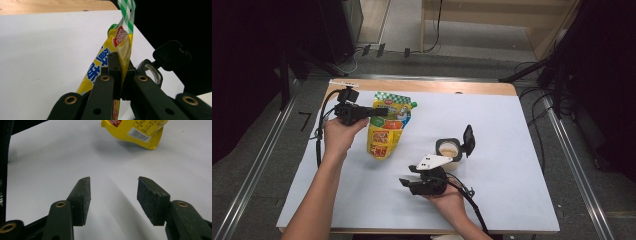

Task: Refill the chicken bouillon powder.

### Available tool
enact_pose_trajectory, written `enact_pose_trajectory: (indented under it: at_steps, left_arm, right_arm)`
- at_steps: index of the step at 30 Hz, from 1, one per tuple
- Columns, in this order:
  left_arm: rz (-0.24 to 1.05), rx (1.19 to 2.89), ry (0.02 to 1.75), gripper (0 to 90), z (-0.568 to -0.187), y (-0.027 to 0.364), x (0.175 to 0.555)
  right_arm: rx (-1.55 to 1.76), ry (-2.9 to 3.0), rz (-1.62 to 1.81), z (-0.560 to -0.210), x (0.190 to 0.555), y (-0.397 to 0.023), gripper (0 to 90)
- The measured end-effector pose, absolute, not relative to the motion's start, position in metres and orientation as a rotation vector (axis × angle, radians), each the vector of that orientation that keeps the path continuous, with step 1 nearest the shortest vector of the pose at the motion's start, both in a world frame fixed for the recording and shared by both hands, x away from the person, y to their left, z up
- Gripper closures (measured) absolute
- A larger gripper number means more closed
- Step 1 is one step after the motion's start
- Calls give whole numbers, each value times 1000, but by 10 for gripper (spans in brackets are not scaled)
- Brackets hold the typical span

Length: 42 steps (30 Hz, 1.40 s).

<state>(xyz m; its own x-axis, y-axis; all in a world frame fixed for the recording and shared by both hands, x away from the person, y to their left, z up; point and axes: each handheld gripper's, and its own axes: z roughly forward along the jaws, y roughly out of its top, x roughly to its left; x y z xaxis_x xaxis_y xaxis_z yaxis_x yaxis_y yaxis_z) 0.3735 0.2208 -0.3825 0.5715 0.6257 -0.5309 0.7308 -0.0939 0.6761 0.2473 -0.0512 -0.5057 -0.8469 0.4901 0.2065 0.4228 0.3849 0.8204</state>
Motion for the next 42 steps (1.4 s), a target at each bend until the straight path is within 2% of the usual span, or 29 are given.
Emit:
enact_pose_trajectory:
  at_steps: [29,42]
  left_arm:
    - [-112,1867,1116,851,-369,241,343]
    - [-136,1865,1093,737,-367,244,339]
  right_arm:
    - [796,2563,1467,-503,249,-43,459]
    - [790,2565,1460,-503,250,-42,462]
